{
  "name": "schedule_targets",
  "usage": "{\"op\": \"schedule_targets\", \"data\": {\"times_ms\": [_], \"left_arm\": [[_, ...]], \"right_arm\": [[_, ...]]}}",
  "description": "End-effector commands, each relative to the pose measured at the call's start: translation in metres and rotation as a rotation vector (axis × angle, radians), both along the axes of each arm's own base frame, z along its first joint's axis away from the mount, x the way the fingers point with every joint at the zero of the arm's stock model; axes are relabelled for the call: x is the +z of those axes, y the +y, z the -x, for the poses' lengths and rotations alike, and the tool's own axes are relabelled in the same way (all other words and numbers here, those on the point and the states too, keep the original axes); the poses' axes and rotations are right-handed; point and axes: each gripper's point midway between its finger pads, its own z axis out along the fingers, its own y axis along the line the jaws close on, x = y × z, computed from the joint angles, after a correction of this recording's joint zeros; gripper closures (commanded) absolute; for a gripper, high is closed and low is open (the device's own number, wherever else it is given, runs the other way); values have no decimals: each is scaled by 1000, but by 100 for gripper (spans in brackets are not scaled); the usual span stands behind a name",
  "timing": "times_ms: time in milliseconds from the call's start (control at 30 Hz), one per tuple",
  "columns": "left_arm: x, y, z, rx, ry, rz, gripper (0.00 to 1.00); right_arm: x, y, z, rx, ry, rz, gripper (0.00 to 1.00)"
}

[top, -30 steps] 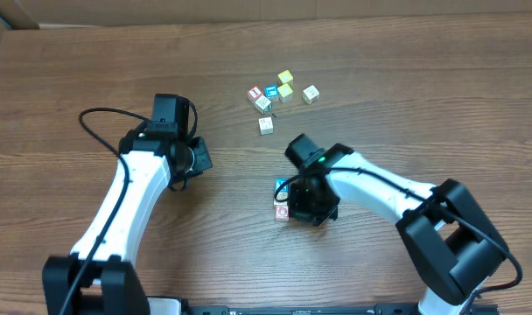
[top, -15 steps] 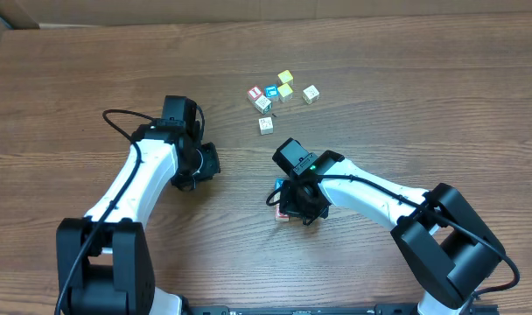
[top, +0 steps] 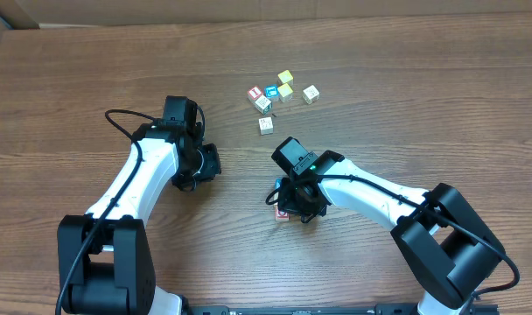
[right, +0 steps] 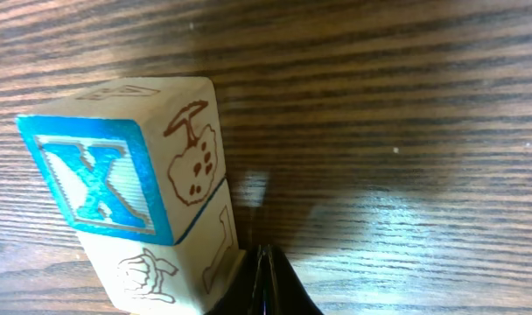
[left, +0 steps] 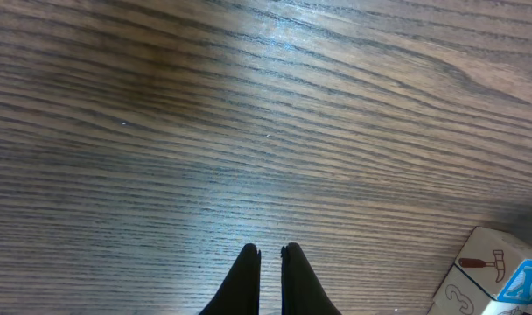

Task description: Flip 3 blocks

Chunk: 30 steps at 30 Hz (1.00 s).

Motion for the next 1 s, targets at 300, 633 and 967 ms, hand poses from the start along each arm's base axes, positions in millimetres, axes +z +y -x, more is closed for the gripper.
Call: {"op": "schedule_targets", "data": {"times_ms": [300,633,967], "left_arm": [[-2,-3,1,-27,1,9,96],[-2,-3,1,-26,2,9,96],[-2,-3,0,-26,1,9,96]], "right_arm": [[2,-3,0,-61,12,7,96],[2,-6,5,-121,52,21,96],[2,-6,11,-165,91,22,96]]}}
